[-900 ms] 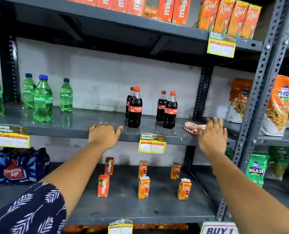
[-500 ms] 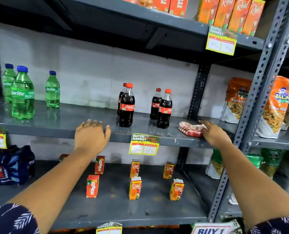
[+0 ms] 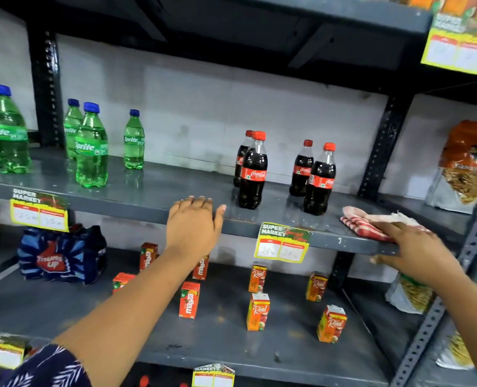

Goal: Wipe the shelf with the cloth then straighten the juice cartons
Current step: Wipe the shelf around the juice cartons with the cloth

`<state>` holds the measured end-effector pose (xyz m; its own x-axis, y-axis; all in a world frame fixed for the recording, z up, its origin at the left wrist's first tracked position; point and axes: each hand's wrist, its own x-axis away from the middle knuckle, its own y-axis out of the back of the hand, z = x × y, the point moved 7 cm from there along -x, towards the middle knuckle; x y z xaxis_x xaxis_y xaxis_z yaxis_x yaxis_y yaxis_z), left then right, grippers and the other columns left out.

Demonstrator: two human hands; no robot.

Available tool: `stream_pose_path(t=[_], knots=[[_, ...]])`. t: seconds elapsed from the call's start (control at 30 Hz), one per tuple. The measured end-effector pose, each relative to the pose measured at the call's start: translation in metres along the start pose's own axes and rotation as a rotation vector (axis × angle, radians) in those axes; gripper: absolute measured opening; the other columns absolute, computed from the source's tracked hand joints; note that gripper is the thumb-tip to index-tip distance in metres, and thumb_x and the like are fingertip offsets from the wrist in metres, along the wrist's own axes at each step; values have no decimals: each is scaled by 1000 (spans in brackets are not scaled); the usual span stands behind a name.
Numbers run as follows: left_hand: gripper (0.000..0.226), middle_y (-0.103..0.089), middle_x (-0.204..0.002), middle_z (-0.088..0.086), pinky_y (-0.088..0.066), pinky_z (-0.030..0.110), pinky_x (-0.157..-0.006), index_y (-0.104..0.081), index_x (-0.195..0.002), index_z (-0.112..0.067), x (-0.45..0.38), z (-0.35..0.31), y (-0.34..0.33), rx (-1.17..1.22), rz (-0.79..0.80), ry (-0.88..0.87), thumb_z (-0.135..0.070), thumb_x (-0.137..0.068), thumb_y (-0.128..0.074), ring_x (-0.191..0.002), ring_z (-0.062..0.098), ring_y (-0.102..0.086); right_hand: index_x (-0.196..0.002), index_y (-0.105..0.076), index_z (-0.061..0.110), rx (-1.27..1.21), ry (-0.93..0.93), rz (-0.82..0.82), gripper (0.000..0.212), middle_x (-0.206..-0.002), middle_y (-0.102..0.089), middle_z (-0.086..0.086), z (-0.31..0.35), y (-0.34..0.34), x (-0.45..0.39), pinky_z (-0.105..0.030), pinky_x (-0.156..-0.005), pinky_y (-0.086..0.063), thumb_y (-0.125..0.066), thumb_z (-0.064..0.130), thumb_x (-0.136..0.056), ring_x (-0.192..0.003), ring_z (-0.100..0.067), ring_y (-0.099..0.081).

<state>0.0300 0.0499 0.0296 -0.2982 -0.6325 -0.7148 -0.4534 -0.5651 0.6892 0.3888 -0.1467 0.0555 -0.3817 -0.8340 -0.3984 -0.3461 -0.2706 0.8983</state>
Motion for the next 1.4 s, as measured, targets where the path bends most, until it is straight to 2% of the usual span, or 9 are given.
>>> stream_pose_path(t=[0.17, 0.3, 0.47, 0.63, 0.83, 0.93, 1.23, 1.33, 1.4], knots=[[73, -52, -138, 8, -25, 42, -109, -46, -136, -12, 5, 6, 0, -19, 60, -69, -54, -92, -4, -136, 27, -34, -102, -70, 16, 92, 18, -292, 46, -91, -72, -13, 20, 23, 17, -47, -68, -51, -79, 4, -59, -78, -38, -66], [68, -29, -154, 8, -12, 45, -116, -25, -147, -14, 13, 22, 3, -23, 65, -116, -53, -94, -6, -145, 26, -12, -102, -69, 10, -142, 10, -592, 37, -101, -70, -15, 79, 42, 51, -47, -74, -49, -48, 17, -72, -89, -39, -62], [62, -14, -158, 11, -13, 52, -115, -19, -148, -12, 47, 74, 15, 23, -56, -259, -45, -97, -26, -146, 26, -4, -101, -71, -2, -344, 232, -862, 33, -103, -71, -16, 226, 48, 109, -30, -90, -42, -56, -1, -72, -99, -23, -56], [58, -21, -155, 10, -15, 49, -114, -23, -147, -12, 105, 159, -22, -36, 22, -457, -37, -96, -34, -144, 27, -14, -120, -62, 10, -386, 496, -673, 41, -122, -66, -6, 360, 2, 114, -34, -95, -44, -59, 7, -79, -113, -20, -58], [65, -15, -158, 9, -7, 45, -116, -21, -148, -12, 161, 317, -89, -110, 343, -159, -44, -93, -33, -145, 24, -9, -119, -66, 17, -397, 676, -312, 49, -122, -66, 0, 517, -45, 98, -30, -91, -48, -54, 15, -71, -108, -17, -65], [63, -26, -154, 10, -8, 45, -115, -28, -146, -9, 189, 386, -108, -102, 449, -17, -47, -96, -22, -145, 23, -12, -118, -67, 20, -407, 770, -135, 59, -119, -68, 2, 594, -73, 90, -27, -81, -53, -76, 15, -61, -103, -15, -67], [64, -14, -155, 10, -7, 46, -117, -17, -147, -8, 190, 496, -150, -104, 512, 257, -44, -96, -30, -144, 24, -5, -115, -69, 21, -221, 827, 76, 78, -113, -71, -1, 732, -128, 41, -29, -73, -56, -88, 23, -40, -100, -19, -69], [65, -6, -157, 10, -5, 47, -117, -11, -148, -9, 190, 516, -165, -56, 532, 303, -43, -97, -31, -144, 25, 2, -123, -64, 19, -216, 782, 194, 67, -120, -67, -7, 758, -161, 44, -36, -85, -53, -82, 29, -60, -105, -25, -66], [68, -10, -157, 11, -6, 47, -116, -13, -149, -10, 195, 528, -174, -57, 547, 313, -49, -94, -20, -144, 25, -1, -126, -61, 22, -279, 784, 275, 50, -121, -67, -3, 768, -178, 60, -38, -92, -49, -53, 52, -86, -109, -22, -64]])
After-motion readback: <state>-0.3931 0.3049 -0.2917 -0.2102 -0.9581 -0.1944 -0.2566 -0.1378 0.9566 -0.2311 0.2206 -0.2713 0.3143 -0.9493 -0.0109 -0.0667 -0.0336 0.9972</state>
